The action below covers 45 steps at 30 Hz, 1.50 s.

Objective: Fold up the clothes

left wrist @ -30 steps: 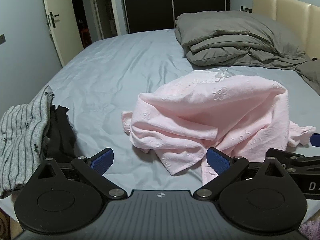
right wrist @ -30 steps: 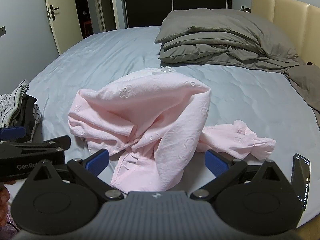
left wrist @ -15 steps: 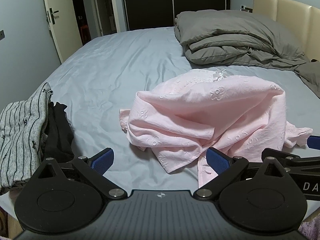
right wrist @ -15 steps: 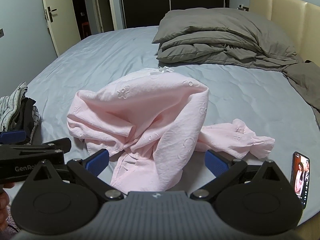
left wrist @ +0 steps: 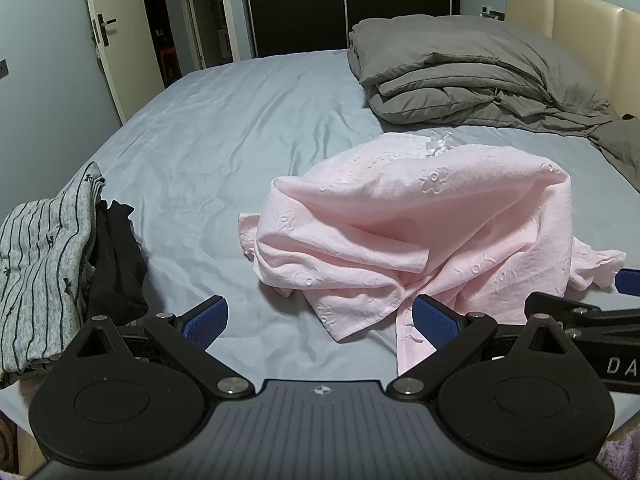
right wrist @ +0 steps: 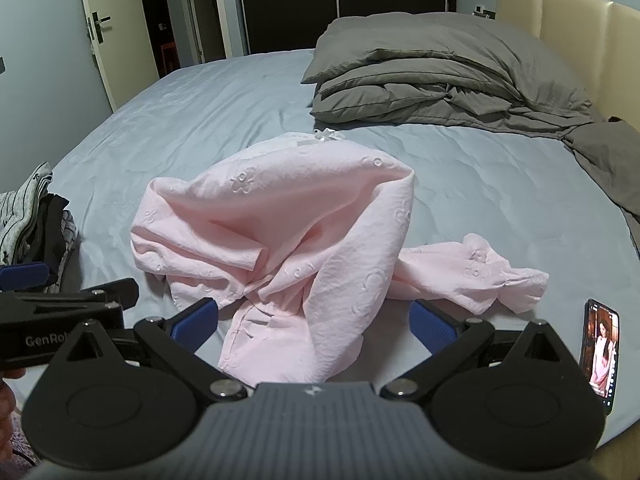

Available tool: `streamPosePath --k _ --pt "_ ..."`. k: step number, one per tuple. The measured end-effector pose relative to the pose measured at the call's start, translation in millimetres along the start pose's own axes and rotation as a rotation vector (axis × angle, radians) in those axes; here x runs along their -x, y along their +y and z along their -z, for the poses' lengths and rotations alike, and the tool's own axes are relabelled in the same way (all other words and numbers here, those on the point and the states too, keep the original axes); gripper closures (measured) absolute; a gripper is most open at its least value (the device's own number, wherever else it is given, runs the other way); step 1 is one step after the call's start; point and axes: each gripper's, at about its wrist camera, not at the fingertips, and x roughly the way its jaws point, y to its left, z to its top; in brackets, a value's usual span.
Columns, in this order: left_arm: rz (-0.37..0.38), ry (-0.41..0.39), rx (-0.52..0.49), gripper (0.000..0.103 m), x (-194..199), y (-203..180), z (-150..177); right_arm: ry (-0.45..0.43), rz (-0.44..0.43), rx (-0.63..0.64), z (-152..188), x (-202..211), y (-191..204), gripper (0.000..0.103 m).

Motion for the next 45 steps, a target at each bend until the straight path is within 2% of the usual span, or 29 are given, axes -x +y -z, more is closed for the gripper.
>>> streamPosePath --k 45 --pt "-0.006 0.027 -0.012 0.002 -3.0 -2.7 -0.5 0.009 0.028 -0.023 -0.6 -3.9 -4.9 0.000"
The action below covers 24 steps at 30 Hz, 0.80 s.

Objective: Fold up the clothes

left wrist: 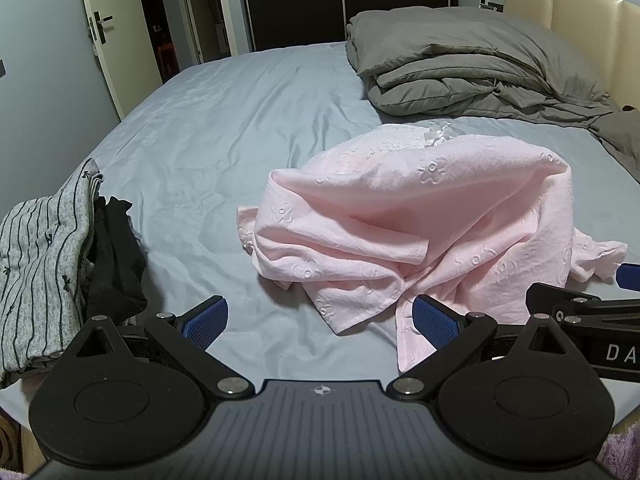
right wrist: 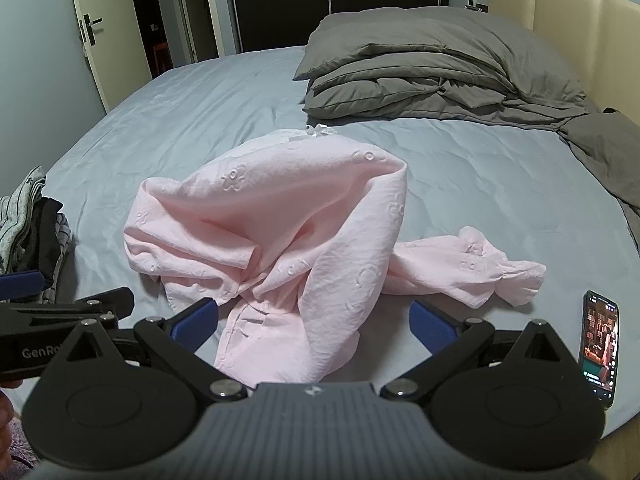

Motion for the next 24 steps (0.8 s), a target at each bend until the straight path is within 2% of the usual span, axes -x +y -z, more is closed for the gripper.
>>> streamPosePath --k 16,24 --pt "-0.032 0.016 -0.020 0.002 -11 1 1 0.001 0.028 -0.002 2 -7 -11 0.000" --pt "-0.013 0.013 0.000 0.002 -14 4 2 0.020 0.012 -0.005 -7 -16 -20 0.000"
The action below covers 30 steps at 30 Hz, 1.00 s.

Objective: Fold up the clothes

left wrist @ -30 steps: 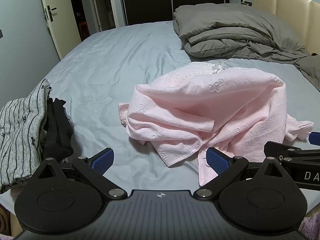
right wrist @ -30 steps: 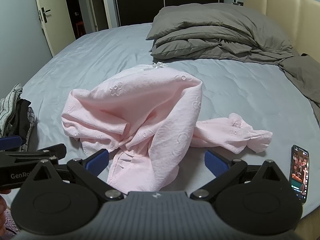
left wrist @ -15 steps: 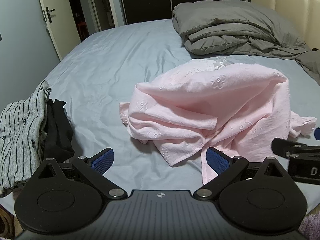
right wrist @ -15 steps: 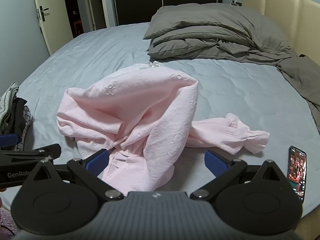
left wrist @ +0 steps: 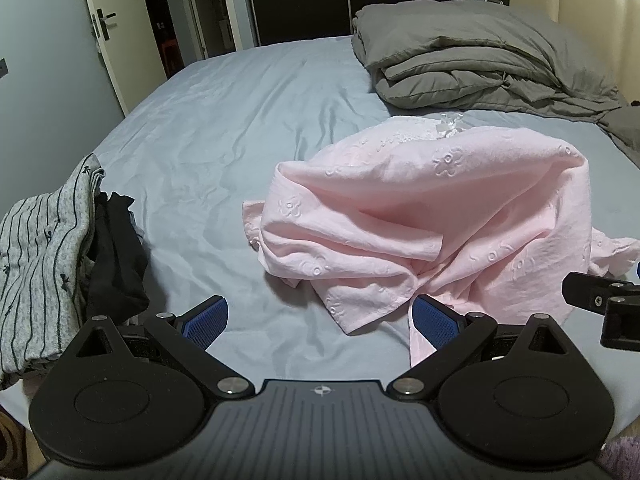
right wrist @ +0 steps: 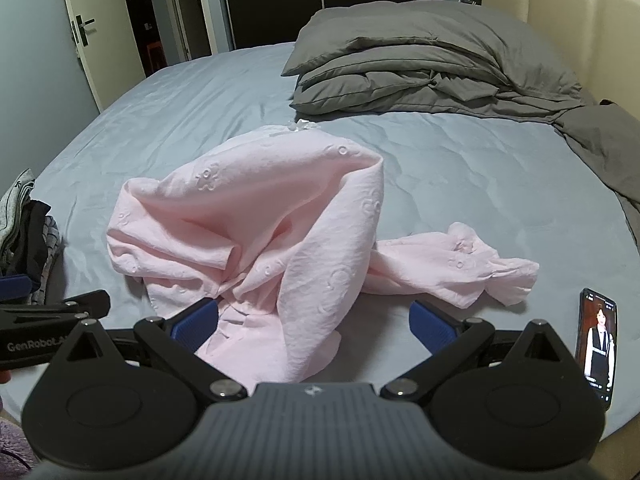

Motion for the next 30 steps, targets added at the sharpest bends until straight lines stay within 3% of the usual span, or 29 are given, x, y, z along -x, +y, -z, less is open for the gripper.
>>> streamPosePath --k 8,10,17,23,28,30 --pt "0.029 -0.006 -0.081 0.007 -7 -5 0 0.016 0.009 0.010 -13 -14 -10 0.004" --pt "0.031 -0.008 -0.129 0.008 -6 -5 -7 0.020 0.007 0.017 -17 -21 -10 0.010" --pt "0.040 -0.028 -0.229 0.008 -18 -3 -39 0.031 0.000 0.044 -33 -45 -12 0.010" --pt "0.050 -0.047 -0.285 0.008 -41 -7 -47 0.041 -0.005 0.066 -47 -66 -14 0.012" --pt "0.103 -0.029 -0.257 0.008 -49 -12 -49 0.050 -0.010 0.085 -58 -83 -15 0.033" --pt "0.136 -0.029 -0.245 0.008 -48 -15 -51 0.068 -0.030 0.087 -59 -86 -22 0.055"
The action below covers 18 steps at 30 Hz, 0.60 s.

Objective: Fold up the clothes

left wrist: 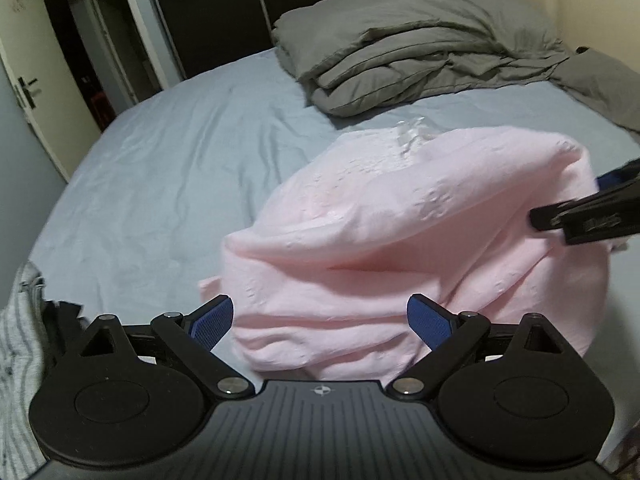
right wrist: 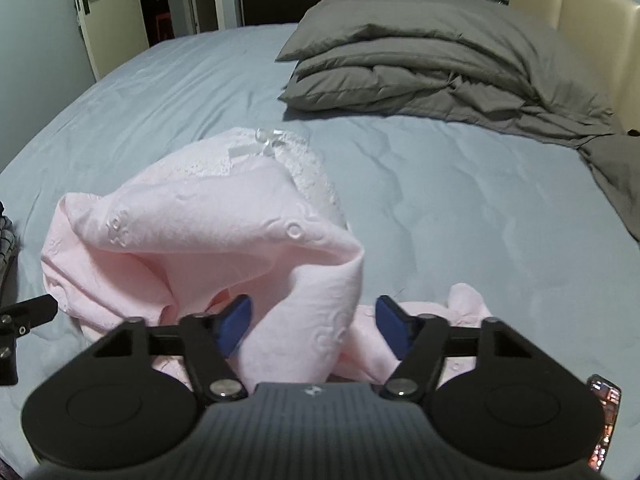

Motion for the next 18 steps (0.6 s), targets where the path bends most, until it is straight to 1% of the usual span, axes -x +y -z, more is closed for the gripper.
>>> streamPosePath --k 1,3,5,8,12,18 --pt "0.017 -0.004 0.007 0.008 1 -2 -1 0.011 -0.025 -0.004 -1 -1 -1 0.060" --pt "0.061 0.010 0.033 0.008 2 -4 -5 0.032 -0.077 -0.022 -3 -2 -2 0.076" --pt "0.098 0.027 0.071 0.008 4 -5 -10 0.032 -0.112 -0.026 -3 1 0 0.082" --pt "0.131 0.036 0.113 0.008 6 -3 -14 0.022 -0.142 0.012 -1 8 8 0.092" --pt "0.150 0.020 0.158 0.008 16 3 -14 0.053 -0.190 0.053 13 12 21 0.096" --pt "0.186 0.030 0.165 0.008 21 4 -7 0.102 -0.262 0.112 35 19 42 0.098"
